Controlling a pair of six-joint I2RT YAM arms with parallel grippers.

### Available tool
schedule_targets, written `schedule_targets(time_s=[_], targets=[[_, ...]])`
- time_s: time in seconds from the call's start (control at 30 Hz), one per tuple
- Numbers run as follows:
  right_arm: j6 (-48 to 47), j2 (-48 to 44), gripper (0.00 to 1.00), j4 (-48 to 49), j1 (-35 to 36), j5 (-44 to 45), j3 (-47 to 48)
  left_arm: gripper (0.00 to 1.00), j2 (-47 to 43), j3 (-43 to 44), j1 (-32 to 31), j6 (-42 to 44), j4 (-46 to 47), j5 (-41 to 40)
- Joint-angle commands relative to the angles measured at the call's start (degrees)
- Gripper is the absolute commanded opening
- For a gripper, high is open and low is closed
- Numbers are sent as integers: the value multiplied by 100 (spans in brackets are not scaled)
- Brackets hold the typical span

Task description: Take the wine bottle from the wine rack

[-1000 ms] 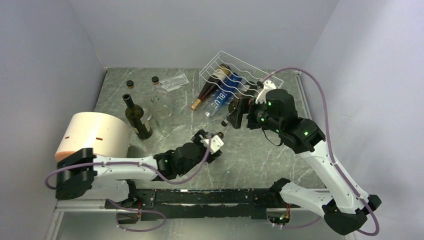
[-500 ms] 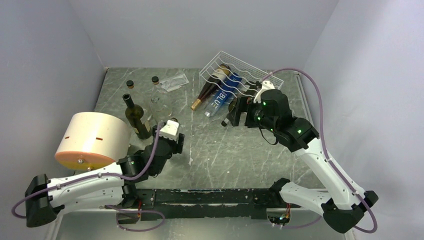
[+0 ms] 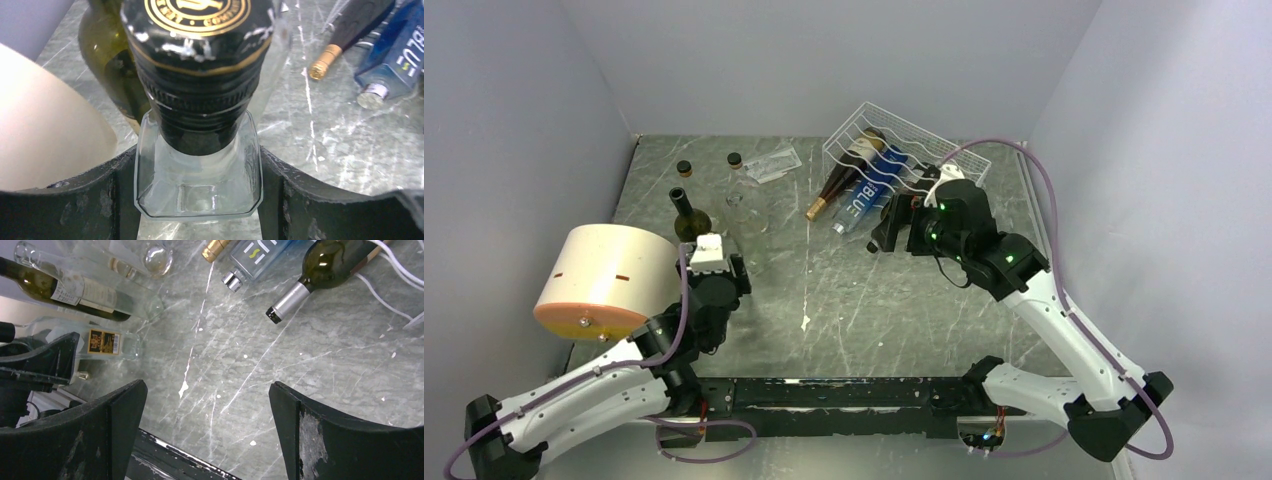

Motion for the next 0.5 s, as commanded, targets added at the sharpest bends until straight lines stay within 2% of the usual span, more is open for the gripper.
schedule_targets(time_s=[0.0,0.2,0.3,0.33,0.43,0.47], targets=[[144,46,98,237,-1,-97,-138,7,-73,-21,335,-536,339,-317],[190,121,98,272,6,-95,-243,9,36,-65,429,-818,29,-205],[195,155,98,325,-1,-106,-305,42,131,54,432,-1062,-413,-153],[201,173,98,341,-6,-117,-328,49,179,131,432,-1174,-594,-171],[193,239,98,387,3,-141,-364,60,342,409,432,-1334,-962,-160],[184,263,98,410,2,-153,-376,68,391,540,428,-1349,-1052,-130]])
